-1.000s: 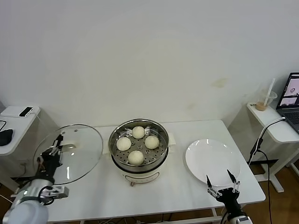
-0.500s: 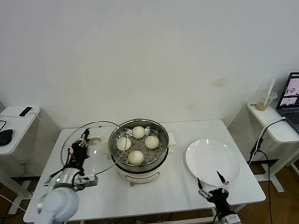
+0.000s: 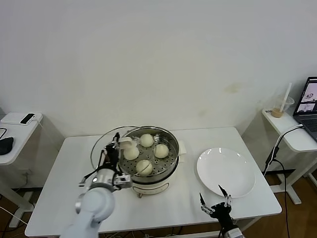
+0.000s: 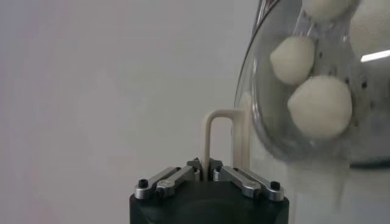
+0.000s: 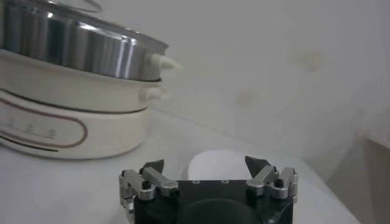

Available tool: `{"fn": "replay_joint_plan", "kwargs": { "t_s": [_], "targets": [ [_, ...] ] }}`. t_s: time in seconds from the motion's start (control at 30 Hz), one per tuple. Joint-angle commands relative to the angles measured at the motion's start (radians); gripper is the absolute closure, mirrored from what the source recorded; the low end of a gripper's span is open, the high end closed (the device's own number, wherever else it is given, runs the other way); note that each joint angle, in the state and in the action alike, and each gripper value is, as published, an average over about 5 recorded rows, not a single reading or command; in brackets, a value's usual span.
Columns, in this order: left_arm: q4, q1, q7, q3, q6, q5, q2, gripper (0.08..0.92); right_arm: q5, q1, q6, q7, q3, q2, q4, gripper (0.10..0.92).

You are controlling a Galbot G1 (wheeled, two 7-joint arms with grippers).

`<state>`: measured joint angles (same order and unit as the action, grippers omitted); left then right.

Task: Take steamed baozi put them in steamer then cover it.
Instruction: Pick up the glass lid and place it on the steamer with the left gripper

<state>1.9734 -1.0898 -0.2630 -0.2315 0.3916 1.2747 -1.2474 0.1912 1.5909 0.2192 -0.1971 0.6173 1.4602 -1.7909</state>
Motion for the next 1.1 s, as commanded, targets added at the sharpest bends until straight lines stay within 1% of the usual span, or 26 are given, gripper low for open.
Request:
{"fn": "replay_joint_plan", "kwargs": {
  "t_s": [0.03,0.23,0.4,0.77,1.1],
  "targets": [
    [-0.052,0.1,-0.034,0.126,0.02,0.135,-0.128,0.852,0.024,-0.006,0.004,-0.001,-0.021,0.004,0.028,0.203],
    [-0.092,0.123,-0.044,0.155,0.02,0.162,-0.166,0.852,0.031,-0.003,0.003,-0.003,-0.027,0.013,0.025,0.203],
    [-0.125,0.132,-0.047,0.163,0.019,0.174,-0.184,0.852,0.031,0.0,0.003,-0.004,-0.021,0.011,0.022,0.203],
    [-0.166,0.13,-0.05,0.16,0.013,0.192,-0.192,0.852,0.023,0.001,-0.001,-0.007,-0.019,0.005,0.015,0.203],
    [-0.171,0.122,-0.049,0.143,0.009,0.193,-0.19,0.852,0.02,0.004,-0.001,-0.008,-0.016,0.002,0.012,0.203]
  ]
}}
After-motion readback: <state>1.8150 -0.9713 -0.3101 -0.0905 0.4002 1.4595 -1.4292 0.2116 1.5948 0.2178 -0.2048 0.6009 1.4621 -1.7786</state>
